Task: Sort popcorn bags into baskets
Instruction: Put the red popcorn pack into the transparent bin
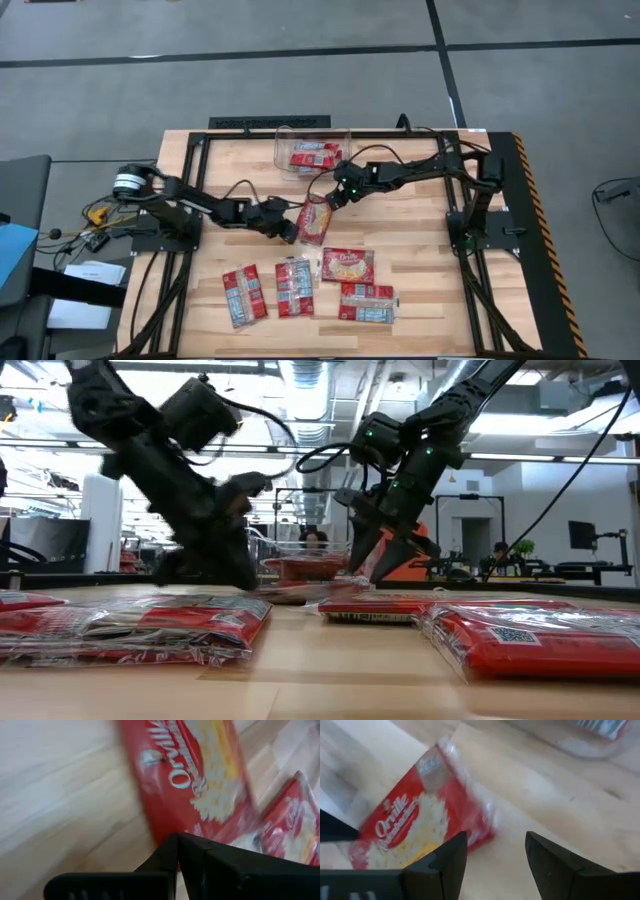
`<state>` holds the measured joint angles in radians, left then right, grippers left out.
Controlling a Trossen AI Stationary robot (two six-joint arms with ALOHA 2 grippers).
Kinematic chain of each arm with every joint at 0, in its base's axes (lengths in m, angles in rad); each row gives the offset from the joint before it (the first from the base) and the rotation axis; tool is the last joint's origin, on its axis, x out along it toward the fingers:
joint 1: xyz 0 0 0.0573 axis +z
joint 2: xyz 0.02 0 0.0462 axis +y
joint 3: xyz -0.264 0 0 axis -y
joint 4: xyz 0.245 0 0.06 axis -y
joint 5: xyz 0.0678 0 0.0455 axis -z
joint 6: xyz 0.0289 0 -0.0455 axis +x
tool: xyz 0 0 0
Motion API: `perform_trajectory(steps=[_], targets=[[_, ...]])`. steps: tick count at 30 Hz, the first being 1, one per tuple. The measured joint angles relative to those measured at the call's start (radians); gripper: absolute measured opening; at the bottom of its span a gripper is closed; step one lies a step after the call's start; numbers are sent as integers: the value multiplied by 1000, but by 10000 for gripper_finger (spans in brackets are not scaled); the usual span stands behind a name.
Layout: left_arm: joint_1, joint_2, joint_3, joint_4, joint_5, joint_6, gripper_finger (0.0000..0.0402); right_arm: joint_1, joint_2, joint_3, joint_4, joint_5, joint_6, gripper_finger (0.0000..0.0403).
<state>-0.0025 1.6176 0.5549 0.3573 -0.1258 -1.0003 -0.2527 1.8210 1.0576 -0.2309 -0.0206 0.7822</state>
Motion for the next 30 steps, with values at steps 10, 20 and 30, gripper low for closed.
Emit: perform_trajectory(steps=[10, 20, 30], targets=[[0, 136, 95, -22, 64, 17, 0, 16, 11, 0, 31, -2, 27, 230], [0, 153, 103, -55, 67, 14, 0, 24, 140, 3, 234, -169, 87, 230], [0, 155, 103, -69, 51, 21, 0, 34, 153, 13, 278, -210, -18, 182]])
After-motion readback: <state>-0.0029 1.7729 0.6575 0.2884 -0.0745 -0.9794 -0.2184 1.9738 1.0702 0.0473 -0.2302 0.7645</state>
